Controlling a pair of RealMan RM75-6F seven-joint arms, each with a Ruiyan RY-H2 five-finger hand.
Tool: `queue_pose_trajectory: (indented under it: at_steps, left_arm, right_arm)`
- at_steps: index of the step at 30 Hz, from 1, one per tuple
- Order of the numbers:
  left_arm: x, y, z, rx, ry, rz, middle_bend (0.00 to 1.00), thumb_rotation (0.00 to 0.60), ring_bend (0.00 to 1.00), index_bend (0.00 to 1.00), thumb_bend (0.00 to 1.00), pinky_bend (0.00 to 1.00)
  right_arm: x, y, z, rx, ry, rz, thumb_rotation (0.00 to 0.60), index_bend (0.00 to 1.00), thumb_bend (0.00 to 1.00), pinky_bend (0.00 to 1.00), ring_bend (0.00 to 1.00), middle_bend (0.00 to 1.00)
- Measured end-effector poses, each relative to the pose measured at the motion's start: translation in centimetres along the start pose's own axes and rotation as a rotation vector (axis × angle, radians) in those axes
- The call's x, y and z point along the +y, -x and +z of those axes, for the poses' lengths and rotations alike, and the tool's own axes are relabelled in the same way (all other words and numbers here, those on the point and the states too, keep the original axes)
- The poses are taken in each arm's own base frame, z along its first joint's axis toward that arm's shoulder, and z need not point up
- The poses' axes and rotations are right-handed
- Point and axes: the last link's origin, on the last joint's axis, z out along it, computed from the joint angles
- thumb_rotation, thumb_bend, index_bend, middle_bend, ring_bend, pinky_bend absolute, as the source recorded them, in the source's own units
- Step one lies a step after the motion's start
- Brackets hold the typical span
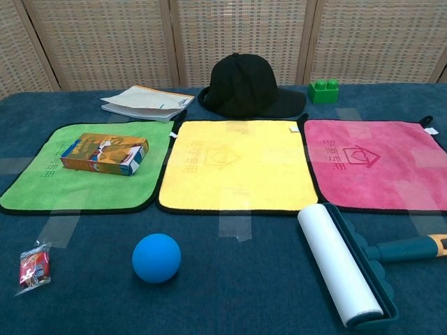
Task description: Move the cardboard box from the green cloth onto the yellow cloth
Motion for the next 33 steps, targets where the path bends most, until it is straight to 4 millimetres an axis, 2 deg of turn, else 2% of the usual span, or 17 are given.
queue_pose_trajectory:
  at_steps: [2, 3, 5, 6, 7, 8, 12, 15, 18, 19, 21, 26, 30, 33]
  left_arm:
    - [-0.1, 0.1, 0.0, -0.007, -0.004, -0.006, 0.00, 0.600, 0.00, 0.00, 0.04, 0.00]
    - [-0.1, 0.2, 0.1, -0.010, -0.006, -0.010, 0.00, 0.600, 0.00, 0.00, 0.15, 0.00]
    - [-0.2, 0.3, 0.2, -0.017, -0.009, -0.019, 0.00, 0.600, 0.00, 0.00, 0.52, 0.00]
    - [-0.2, 0.4, 0.2, -0.020, -0.011, -0.025, 0.00, 0.600, 0.00, 0.00, 0.76, 0.00]
    - [-0.2, 0.5, 0.3, -0.027, -0.013, -0.039, 0.00, 0.600, 0.00, 0.00, 0.92, 0.00]
    - [-0.2, 0.6, 0.4, -0.034, -0.016, -0.052, 0.00, 0.600, 0.00, 0.00, 0.98, 0.00]
    - [-0.1, 1.2, 1.3, -0.083, -0.025, -0.136, 0.00, 0.600, 0.00, 0.00, 1.00, 0.00]
    - [0.1, 1.7, 2.9, -0.125, -0.031, -0.213, 0.00, 0.600, 0.00, 0.00, 1.00, 0.00]
    - [0.3, 2.5, 5.5, -0.166, -0.045, -0.278, 0.00, 0.600, 0.00, 0.00, 1.00, 0.00]
    - [0.4, 3.0, 7.0, -0.193, -0.059, -0.310, 0.00, 0.600, 0.00, 0.00, 1.00, 0.00]
    - [0.6, 3.5, 8.7, -0.223, -0.074, -0.340, 0.00, 0.600, 0.00, 0.00, 1.00, 0.00]
    - [1.5, 5.2, 14.5, -0.292, -0.140, -0.463, 0.00, 0.600, 0.00, 0.01, 1.00, 0.00]
    - [2.6, 6.6, 17.4, -0.300, -0.157, -0.525, 0.00, 0.600, 0.01, 0.10, 1.00, 0.08]
    - [3.6, 7.7, 18.4, -0.318, -0.165, -0.568, 0.00, 0.600, 0.02, 0.11, 1.00, 0.11]
  right_arm:
    - [0.0, 0.0, 0.1, 0.004, -0.002, 0.005, 0.600, 0.00, 0.00, 0.00, 0.00, 0.00]
    - [-0.1, 0.1, 0.1, 0.005, -0.004, 0.007, 0.600, 0.00, 0.00, 0.00, 0.00, 0.00]
    - [-0.1, 0.1, 0.1, 0.006, -0.006, 0.010, 0.600, 0.00, 0.00, 0.00, 0.00, 0.00]
    - [-0.1, 0.1, 0.1, 0.006, -0.007, 0.012, 0.600, 0.00, 0.00, 0.00, 0.00, 0.00]
    - [-0.2, 0.1, 0.1, 0.006, -0.008, 0.014, 0.600, 0.00, 0.00, 0.00, 0.00, 0.00]
    - [-0.2, 0.1, 0.1, 0.006, -0.007, 0.016, 0.600, 0.00, 0.00, 0.00, 0.00, 0.00]
    - [-0.1, 0.0, 0.2, 0.009, 0.003, 0.033, 0.600, 0.00, 0.00, 0.00, 0.00, 0.00]
    - [0.0, -0.2, 0.4, 0.014, 0.012, 0.041, 0.600, 0.00, 0.00, 0.00, 0.00, 0.00]
    - [0.4, -0.2, 0.7, 0.015, 0.030, 0.047, 0.600, 0.00, 0.00, 0.00, 0.00, 0.00]
    - [0.5, -0.1, 0.8, 0.012, 0.038, 0.048, 0.600, 0.00, 0.00, 0.00, 0.00, 0.00]
    - [0.9, 0.0, 1.1, 0.006, 0.054, 0.048, 0.600, 0.00, 0.00, 0.00, 0.00, 0.00]
    - [1.6, 0.1, 1.5, -0.002, 0.085, 0.048, 0.600, 0.00, 0.00, 0.00, 0.00, 0.00]
    - [2.3, 0.3, 1.8, -0.012, 0.115, 0.042, 0.600, 0.00, 0.00, 0.00, 0.00, 0.00]
    - [2.8, 0.5, 1.9, -0.017, 0.133, 0.040, 0.600, 0.00, 0.00, 0.00, 0.00, 0.00]
